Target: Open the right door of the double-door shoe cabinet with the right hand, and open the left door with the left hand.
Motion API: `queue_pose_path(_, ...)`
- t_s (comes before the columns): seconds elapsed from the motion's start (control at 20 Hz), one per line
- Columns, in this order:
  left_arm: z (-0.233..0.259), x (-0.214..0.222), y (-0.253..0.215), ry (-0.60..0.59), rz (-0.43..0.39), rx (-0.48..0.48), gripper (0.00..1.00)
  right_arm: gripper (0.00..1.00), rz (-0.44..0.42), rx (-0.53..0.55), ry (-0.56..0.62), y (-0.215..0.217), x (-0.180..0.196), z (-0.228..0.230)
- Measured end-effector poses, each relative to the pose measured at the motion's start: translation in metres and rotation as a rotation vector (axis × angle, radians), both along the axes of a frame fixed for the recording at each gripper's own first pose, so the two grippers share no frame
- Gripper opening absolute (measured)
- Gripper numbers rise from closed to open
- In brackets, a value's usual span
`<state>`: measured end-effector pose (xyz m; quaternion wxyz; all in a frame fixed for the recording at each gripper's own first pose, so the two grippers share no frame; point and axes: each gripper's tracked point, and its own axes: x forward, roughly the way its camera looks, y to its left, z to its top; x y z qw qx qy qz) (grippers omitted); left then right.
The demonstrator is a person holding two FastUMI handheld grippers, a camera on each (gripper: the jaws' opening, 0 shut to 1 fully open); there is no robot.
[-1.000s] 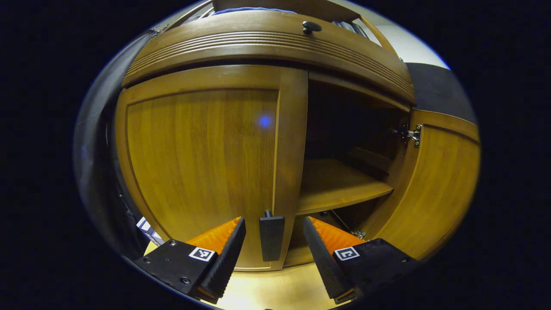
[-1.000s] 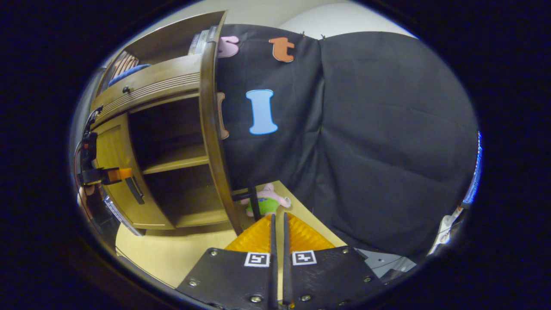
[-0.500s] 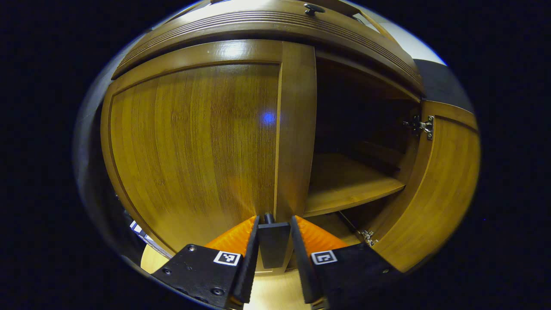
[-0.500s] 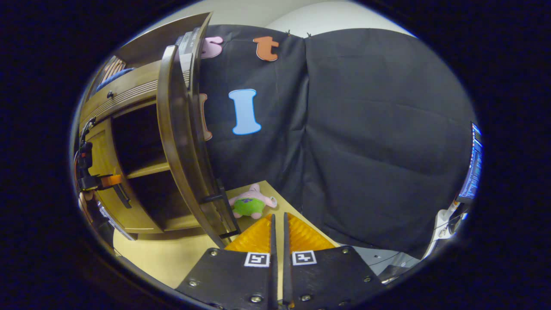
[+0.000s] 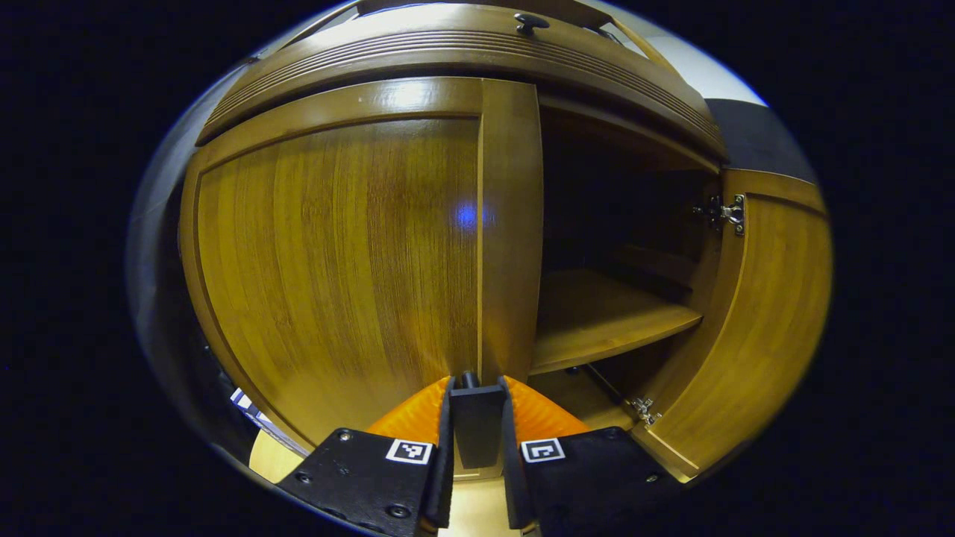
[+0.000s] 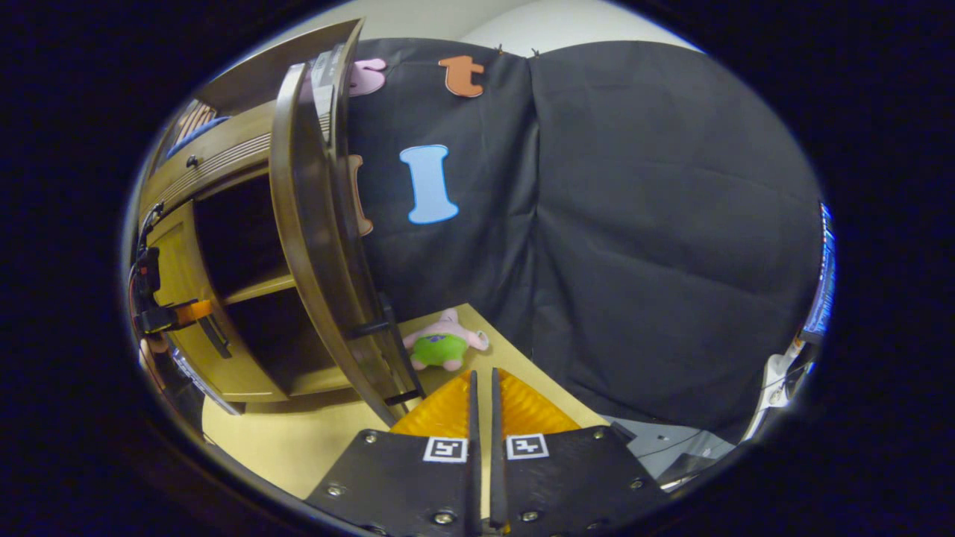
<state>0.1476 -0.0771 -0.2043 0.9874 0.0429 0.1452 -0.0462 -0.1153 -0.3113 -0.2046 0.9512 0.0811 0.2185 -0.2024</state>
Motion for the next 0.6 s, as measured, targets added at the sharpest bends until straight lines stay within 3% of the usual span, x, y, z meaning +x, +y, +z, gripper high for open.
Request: queue_pose_path(0.6, 0.009, -0.073, 0.015, -0.041, 0.043, -0.023, 0.27, 0.05, 0.082, 0.019, -0.005, 0.016, -0.008, 0.007)
